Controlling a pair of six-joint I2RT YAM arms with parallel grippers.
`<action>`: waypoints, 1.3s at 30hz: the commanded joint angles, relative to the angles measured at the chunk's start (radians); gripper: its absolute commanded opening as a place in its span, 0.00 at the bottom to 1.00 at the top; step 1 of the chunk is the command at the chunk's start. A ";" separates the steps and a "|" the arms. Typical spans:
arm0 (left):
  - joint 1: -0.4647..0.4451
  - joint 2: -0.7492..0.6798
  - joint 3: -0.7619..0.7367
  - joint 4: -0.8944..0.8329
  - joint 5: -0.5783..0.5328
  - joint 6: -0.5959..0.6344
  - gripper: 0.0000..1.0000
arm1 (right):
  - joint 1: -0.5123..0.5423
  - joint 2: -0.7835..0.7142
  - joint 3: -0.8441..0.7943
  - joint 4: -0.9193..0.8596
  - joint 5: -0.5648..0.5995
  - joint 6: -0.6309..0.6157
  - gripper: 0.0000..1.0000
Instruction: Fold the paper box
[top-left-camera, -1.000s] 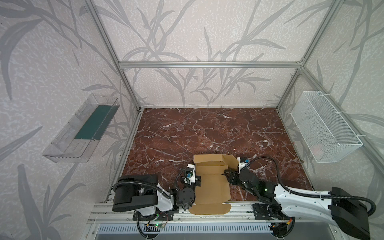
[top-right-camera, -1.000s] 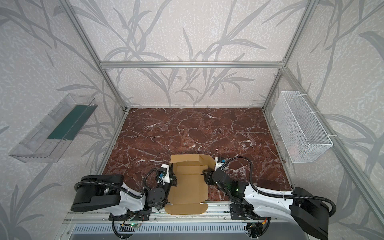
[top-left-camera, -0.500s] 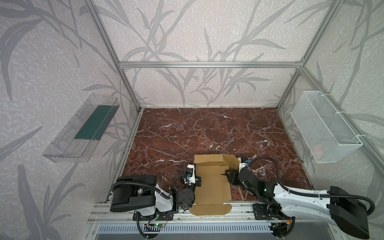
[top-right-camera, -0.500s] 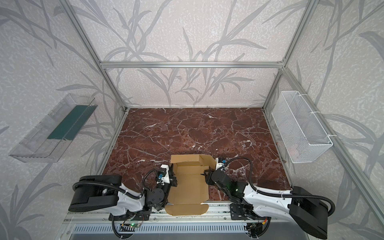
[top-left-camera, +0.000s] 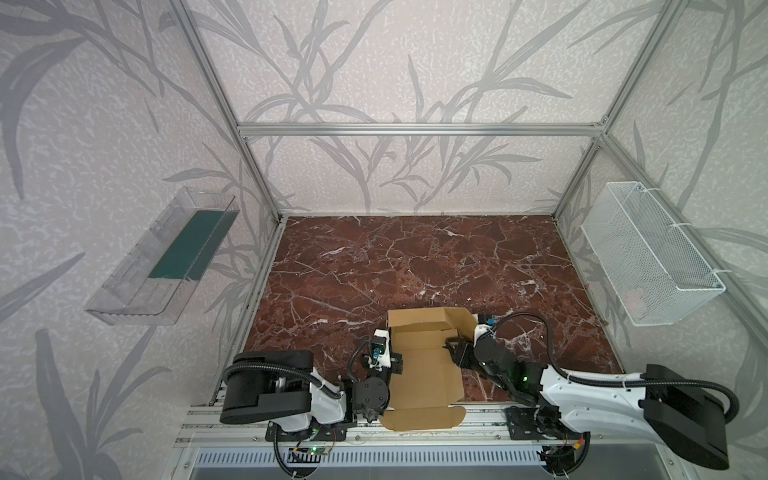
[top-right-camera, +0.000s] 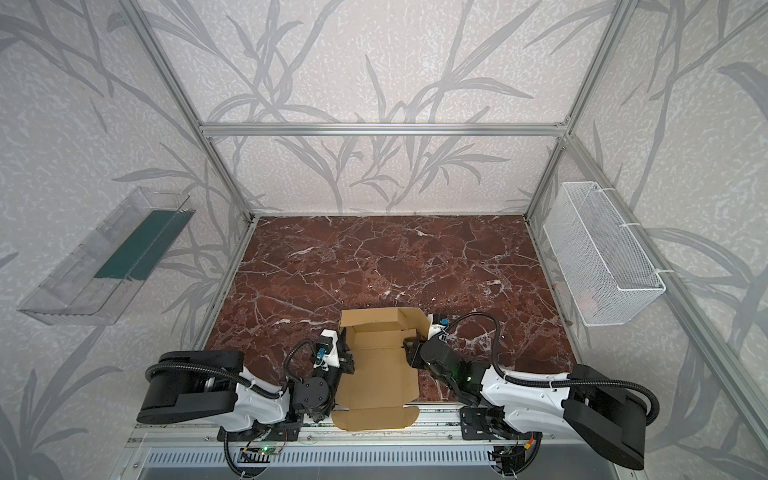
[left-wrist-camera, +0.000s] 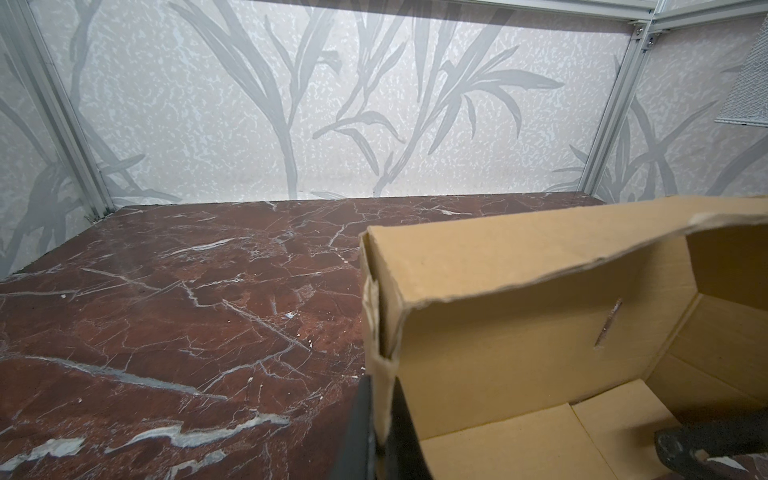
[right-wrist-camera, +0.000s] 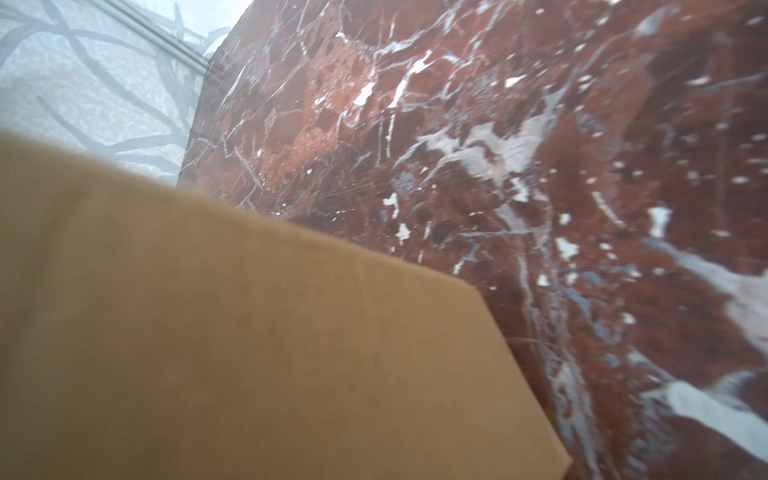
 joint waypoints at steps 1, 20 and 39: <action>-0.011 0.009 0.019 0.025 -0.022 -0.024 0.00 | -0.002 0.016 -0.003 0.117 -0.026 -0.035 0.39; -0.026 0.051 0.032 0.026 -0.031 -0.049 0.00 | -0.002 0.099 0.044 0.218 -0.042 -0.135 0.37; -0.033 0.055 0.023 0.024 -0.071 -0.058 0.00 | 0.056 0.073 0.026 0.212 0.012 -0.144 0.37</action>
